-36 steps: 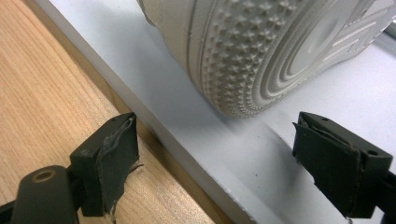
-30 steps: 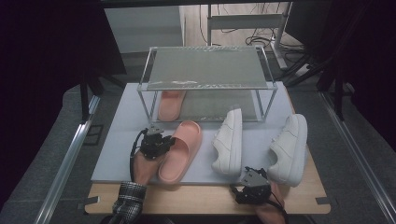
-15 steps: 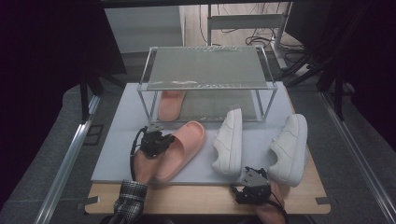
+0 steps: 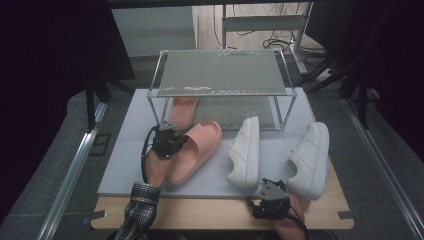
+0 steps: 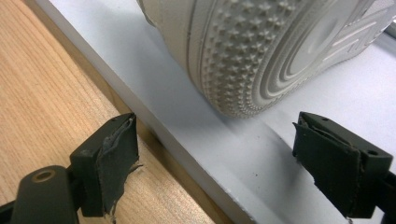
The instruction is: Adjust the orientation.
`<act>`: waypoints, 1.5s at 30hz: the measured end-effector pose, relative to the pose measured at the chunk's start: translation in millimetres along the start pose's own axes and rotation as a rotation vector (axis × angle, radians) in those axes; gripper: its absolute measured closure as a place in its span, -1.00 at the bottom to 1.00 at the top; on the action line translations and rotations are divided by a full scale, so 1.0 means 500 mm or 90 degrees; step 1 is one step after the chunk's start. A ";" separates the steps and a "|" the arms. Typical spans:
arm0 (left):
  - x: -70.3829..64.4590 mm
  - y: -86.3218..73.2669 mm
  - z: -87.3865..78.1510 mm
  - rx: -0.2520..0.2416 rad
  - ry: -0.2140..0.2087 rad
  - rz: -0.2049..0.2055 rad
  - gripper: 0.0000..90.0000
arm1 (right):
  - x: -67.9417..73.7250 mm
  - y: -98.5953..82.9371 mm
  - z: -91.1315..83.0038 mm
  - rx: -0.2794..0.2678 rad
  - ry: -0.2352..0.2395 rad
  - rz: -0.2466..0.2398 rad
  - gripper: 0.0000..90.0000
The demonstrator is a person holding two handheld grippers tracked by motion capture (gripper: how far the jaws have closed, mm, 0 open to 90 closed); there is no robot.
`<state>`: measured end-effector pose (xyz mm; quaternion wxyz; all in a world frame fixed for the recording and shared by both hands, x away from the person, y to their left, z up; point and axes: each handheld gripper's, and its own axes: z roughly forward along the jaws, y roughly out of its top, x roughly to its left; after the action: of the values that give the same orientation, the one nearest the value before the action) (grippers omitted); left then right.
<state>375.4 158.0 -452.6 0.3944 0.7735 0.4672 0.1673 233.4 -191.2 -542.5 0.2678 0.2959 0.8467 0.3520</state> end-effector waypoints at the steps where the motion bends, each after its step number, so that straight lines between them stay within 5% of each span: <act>1: 0.000 0.005 0.002 0.002 0.004 0.001 0.84 | 0.000 0.000 0.000 0.000 0.000 0.000 -0.67; 23: 0.013 0.077 0.078 -0.007 0.067 -0.038 0.84 | -0.001 0.000 0.000 0.000 0.003 -0.001 -0.67; 45: 0.036 0.076 0.143 -0.005 0.120 -0.083 0.84 | -0.002 -0.001 -0.001 -0.002 0.006 0.001 -0.68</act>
<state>452.0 131.0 -470.6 0.3616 0.7206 0.5510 0.2153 233.5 -192.5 -542.3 0.2641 0.2941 0.8472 0.3548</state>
